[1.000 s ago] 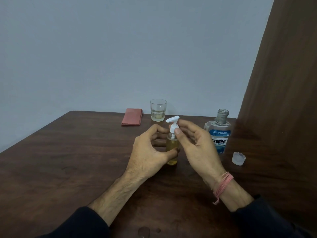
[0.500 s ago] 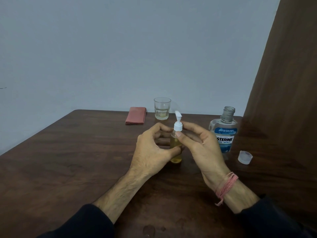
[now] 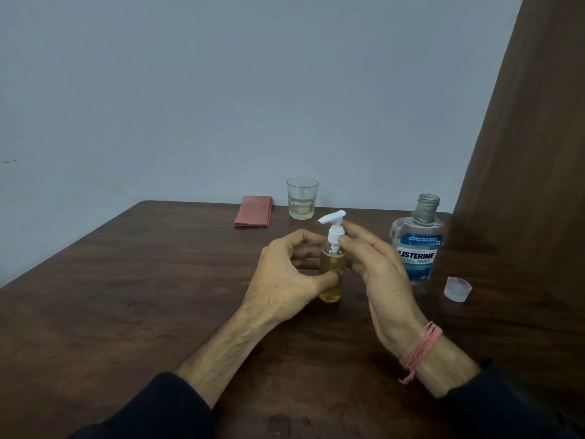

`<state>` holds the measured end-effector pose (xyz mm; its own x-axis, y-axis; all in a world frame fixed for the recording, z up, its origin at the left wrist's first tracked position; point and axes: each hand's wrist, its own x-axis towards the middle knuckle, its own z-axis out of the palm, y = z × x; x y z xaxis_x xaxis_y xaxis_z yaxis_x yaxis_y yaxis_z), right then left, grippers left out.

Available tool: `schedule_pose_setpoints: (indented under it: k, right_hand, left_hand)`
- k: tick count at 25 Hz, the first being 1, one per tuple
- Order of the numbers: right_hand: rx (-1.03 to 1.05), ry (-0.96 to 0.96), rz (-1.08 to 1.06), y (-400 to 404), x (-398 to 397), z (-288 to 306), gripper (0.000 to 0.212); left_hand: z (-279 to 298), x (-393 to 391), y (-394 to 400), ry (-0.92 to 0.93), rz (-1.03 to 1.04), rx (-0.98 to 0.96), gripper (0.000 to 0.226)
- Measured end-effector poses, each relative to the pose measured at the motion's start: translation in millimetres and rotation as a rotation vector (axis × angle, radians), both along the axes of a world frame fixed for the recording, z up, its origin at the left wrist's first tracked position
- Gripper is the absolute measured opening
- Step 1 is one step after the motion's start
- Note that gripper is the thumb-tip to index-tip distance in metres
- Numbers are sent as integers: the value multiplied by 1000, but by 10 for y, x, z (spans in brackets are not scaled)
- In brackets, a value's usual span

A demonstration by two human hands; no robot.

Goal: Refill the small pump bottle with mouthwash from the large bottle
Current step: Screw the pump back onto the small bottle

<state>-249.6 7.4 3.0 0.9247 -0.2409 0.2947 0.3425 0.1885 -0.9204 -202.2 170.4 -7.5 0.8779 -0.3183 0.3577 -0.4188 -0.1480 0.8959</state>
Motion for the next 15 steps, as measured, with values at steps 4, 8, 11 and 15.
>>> schedule_pose_setpoints:
  k: [4, 8, 11, 15]
  right_hand:
    - [-130, -46, -118, 13, -4, -6, 25]
    - [-130, -40, -162, -56, -25, -3, 27]
    - [-194, -32, -128, -43, -2, -2, 26]
    - [-271, -10, -185, -29, -16, 28, 21]
  left_hand:
    - [-29, 32, 17, -30, -23, 12, 45]
    - [-42, 66, 16, 1, -106, 21, 50]
    - [-36, 94, 41, 45, -157, 11, 51]
    - [-64, 112, 48, 45, -190, 58, 44]
